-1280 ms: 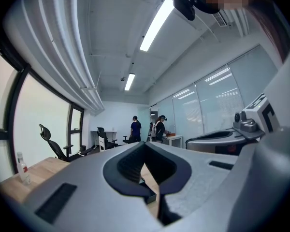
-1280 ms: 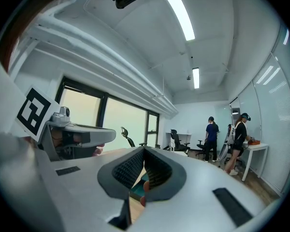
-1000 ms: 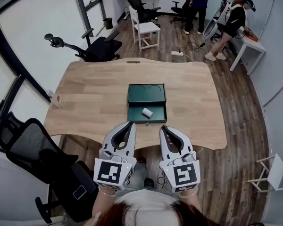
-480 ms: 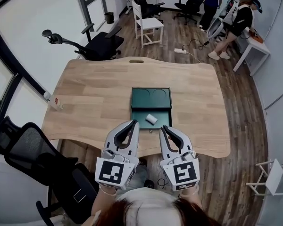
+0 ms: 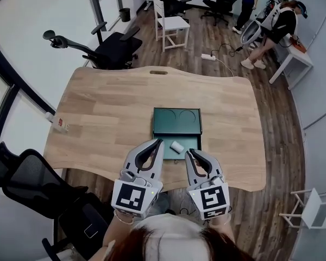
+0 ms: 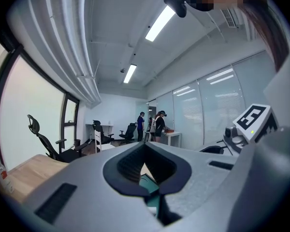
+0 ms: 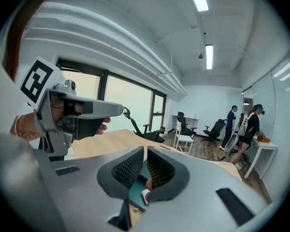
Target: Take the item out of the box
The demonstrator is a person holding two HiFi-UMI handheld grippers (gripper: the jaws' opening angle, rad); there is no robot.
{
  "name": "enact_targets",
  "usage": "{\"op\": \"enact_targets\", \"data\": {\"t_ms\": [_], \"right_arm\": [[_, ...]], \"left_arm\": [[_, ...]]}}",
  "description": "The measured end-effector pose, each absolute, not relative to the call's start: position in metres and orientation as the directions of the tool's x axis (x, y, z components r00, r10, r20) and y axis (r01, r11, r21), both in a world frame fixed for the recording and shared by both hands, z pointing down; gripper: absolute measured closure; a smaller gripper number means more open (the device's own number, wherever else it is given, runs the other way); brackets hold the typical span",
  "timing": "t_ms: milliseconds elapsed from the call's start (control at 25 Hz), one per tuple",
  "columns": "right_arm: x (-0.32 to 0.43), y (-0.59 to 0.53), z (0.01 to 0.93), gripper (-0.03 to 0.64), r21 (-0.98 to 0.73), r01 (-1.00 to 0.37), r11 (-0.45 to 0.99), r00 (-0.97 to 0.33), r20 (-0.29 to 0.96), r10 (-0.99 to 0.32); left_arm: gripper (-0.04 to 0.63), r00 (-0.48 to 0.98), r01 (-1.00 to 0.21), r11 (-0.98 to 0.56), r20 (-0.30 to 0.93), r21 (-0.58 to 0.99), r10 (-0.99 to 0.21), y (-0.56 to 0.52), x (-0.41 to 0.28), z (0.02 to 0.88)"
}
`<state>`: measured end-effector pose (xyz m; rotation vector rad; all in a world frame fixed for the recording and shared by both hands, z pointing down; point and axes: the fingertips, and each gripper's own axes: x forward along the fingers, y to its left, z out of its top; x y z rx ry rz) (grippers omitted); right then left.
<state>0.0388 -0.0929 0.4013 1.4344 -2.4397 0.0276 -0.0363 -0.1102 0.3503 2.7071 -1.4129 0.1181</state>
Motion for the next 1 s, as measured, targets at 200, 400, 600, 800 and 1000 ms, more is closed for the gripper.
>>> {"op": "enact_targets", "data": {"t_ms": [200, 400, 600, 800, 1000], "right_arm": [[0.033, -0.114, 0.418, 0.577, 0.145, -0.852, 0.503, -0.438, 0.330, -0.836], [0.025, -0.127, 0.436, 0.558, 0.147, -0.842, 0.519, -0.435, 0.386, -0.814], [0.018, -0.139, 0.452, 0.518, 0.158, -0.819, 0.552, -0.440, 0.445, -0.780], [0.018, -0.150, 0.465, 0.494, 0.171, -0.794, 0.584, -0.445, 0.490, -0.749], [0.017, -0.157, 0.480, 0.482, 0.169, -0.765, 0.622, -0.458, 0.536, -0.709]], "left_arm": [[0.591, 0.595, -0.803, -0.593, 0.104, 0.054, -0.797, -0.136, -0.042, 0.352], [0.591, 0.617, -0.787, -0.614, 0.104, 0.069, -0.780, -0.153, -0.046, 0.356], [0.591, 0.633, -0.774, -0.626, 0.112, 0.092, -0.766, -0.166, -0.047, 0.360], [0.592, 0.637, -0.771, -0.628, 0.119, 0.111, -0.761, -0.177, -0.044, 0.362], [0.591, 0.624, -0.781, -0.612, 0.127, 0.120, -0.771, -0.191, -0.045, 0.364]]}}
